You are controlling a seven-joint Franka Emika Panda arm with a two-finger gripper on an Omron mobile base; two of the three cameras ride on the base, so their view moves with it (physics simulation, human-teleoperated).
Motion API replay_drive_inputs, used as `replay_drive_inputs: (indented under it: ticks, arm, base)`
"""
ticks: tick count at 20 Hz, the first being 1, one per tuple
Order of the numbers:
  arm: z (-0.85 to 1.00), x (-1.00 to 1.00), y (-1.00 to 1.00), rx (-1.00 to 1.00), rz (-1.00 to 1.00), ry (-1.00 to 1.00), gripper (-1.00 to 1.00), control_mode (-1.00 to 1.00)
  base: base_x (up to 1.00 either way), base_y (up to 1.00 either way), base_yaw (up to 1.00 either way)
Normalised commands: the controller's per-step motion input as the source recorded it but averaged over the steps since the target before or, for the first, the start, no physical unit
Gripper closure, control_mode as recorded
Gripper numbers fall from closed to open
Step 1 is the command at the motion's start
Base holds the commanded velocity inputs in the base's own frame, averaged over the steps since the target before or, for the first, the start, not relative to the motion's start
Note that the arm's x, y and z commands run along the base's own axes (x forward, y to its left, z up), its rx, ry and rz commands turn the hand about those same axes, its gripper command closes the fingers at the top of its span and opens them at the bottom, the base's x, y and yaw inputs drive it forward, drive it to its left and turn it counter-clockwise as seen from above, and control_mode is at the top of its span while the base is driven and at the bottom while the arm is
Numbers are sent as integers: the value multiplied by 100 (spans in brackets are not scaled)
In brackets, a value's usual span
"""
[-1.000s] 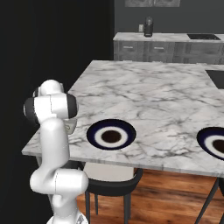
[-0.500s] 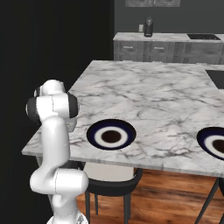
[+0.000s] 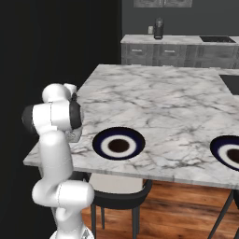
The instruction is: Place two dumplings into each of the tupperware containers and then place the containers in the fridge.
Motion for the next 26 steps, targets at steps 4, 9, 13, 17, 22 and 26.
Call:
replay_drive_inputs:
  ticks: [4,9,13,17,22,26]
  arm:
    - [-5,-33,-71,0,-19,2,-100,-100]
    - [-7,-1,-35,0,-7,0,-100,-100]
    - [0,5,-5,-4,0,-9,-100,-100]
    - [3,0,0,-15,1,-25,-100,-100]
    - [-1,6,-3,-12,1,-28,-100,-100]
    - [-17,19,-13,1,1,-7,-100,-100]
  base:
    - [0,0,0]
    - [0,0,0]
    - [0,0,0]
    - [0,0,0]
    - [0,0,0]
    - [0,0,0]
